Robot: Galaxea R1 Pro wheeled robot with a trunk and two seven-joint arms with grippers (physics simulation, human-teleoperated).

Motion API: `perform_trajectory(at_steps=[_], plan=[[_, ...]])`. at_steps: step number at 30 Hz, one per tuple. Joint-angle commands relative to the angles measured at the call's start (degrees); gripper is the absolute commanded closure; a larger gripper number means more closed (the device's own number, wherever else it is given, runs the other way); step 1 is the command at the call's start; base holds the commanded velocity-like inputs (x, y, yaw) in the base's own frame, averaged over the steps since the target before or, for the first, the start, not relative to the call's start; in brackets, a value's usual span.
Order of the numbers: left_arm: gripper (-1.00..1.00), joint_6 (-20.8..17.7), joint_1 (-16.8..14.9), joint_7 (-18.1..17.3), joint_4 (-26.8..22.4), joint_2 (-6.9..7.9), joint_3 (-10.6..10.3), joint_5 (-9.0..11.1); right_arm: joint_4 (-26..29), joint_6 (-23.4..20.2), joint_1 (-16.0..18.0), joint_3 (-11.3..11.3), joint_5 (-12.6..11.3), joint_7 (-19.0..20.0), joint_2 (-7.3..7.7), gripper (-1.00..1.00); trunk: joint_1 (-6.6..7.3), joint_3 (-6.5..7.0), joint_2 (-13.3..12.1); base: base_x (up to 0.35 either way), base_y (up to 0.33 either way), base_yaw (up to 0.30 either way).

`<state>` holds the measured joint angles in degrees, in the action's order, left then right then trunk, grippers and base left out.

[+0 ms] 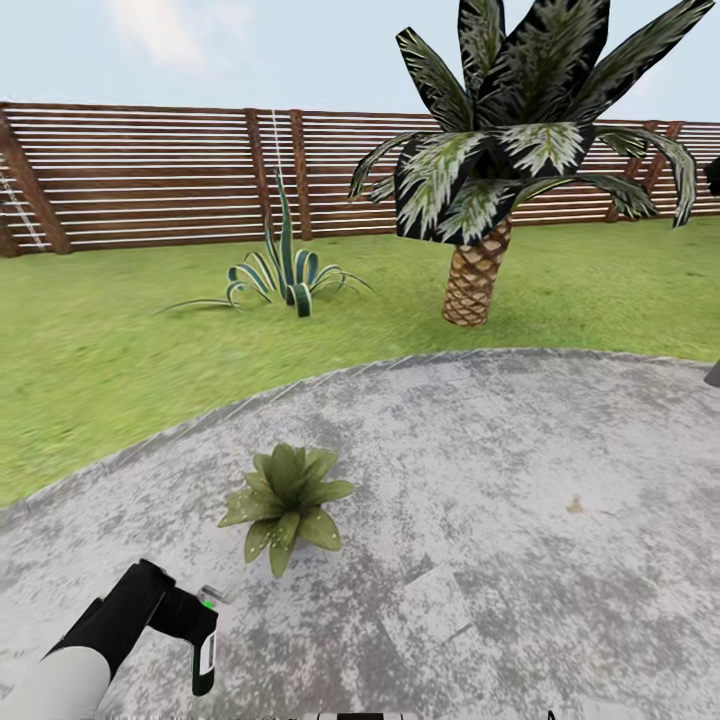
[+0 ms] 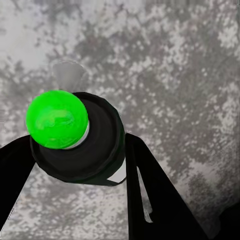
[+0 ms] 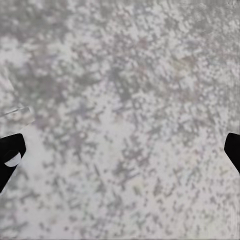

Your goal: Pick up the pesticide atomizer in the garden and spray insectifuge to fully cover both potted plants in the garden.

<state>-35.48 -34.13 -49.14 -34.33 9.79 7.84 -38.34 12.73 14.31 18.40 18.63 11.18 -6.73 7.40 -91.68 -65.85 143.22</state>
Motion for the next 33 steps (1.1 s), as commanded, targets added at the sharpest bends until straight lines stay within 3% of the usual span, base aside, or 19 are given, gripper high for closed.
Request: perform_trajectory(at_steps=[1,3,12,25,33], plan=[[1.0,-0.3,0.0,-0.4,-0.7,-0.11,0.2,-0.5,-0.1,0.2,0.0,0.3,0.6,-0.1,-0.02,-1.0,0.01,-0.05,0.0,0.0,0.0,0.262],[1.0,-0.4,0.0,-0.6,-3.3,-0.19,0.1,-0.4,-0.1,0.2,0.0,0.3,0.6,-0.1,-0.02,-1.0,0.01,-0.05,0.0,0.0,0.0,0.274],[1.0,-0.5,0.0,-0.6,-4.4,-0.21,0.3,-0.4,-0.1,0.2,0.0,0.3,0.6,-0.1,-0.02,-1.0,0.01,0.29,0.0,0.142,-0.099,0.252],[1.0,-0.6,0.0,-0.6,-4.7,-0.03,0.3,-0.4,-0.1,0.2,0.0,0.3,0.6,-0.1,-0.02,-1.0,0.01,0.43,0.0,0.122,-0.251,0.059],[1.0,-0.7,0.0,-0.6,-4.7,-0.05,0.2,-0.4,-0.2,0.2,0.0,0.3,0.6,-0.1,-0.02,-1.0,0.01,0.43,0.0,0.075,-0.266,0.246]])
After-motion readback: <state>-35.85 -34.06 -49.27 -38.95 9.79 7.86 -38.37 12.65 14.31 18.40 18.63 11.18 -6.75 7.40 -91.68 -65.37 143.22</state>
